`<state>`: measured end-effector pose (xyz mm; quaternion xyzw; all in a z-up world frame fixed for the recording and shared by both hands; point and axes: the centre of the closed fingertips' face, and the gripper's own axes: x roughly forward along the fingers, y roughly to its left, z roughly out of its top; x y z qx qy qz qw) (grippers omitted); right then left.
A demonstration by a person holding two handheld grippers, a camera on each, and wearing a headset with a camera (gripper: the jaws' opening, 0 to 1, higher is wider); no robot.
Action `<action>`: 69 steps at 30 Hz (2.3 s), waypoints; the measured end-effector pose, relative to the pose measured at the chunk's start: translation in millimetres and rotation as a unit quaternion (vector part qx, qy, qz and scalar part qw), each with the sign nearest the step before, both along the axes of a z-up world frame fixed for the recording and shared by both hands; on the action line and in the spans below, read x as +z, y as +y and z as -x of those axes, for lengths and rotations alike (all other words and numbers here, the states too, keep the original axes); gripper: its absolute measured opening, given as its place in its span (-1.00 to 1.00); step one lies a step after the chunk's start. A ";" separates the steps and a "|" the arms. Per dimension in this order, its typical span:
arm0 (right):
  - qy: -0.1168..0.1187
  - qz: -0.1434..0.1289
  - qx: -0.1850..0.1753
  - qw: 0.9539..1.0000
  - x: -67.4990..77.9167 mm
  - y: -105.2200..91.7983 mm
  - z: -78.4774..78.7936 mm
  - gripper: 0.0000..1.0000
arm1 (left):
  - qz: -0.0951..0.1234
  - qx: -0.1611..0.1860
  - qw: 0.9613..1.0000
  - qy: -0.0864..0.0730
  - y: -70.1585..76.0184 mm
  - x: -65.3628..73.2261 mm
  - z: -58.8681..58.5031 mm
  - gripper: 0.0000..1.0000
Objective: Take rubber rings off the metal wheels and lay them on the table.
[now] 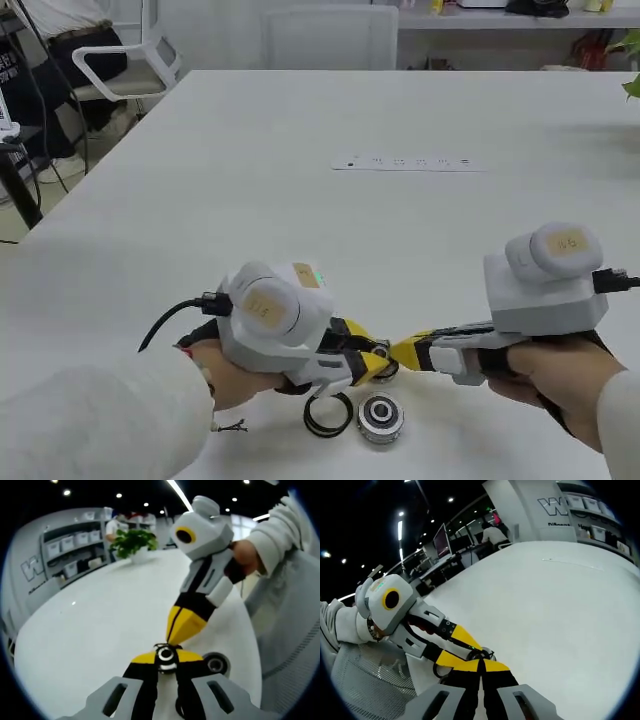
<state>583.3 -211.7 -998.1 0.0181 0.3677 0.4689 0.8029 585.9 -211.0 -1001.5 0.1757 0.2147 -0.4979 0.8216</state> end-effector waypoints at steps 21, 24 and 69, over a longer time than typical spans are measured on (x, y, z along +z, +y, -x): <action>-0.009 -0.011 0.013 1.000 4.6 3.6 1.0 -1.00 | 0.002 -0.002 1.000 0.000 -0.8 0.2 1.1 -0.73; -0.009 -0.013 0.014 1.000 5.5 4.5 1.6 -1.00 | 0.002 -0.002 1.000 -0.001 -0.9 0.3 1.2 -0.73; 0.003 -0.091 0.017 0.996 42.8 29.9 10.5 -1.00 | 0.039 -0.015 0.997 -0.058 45.8 123.4 29.4 -0.10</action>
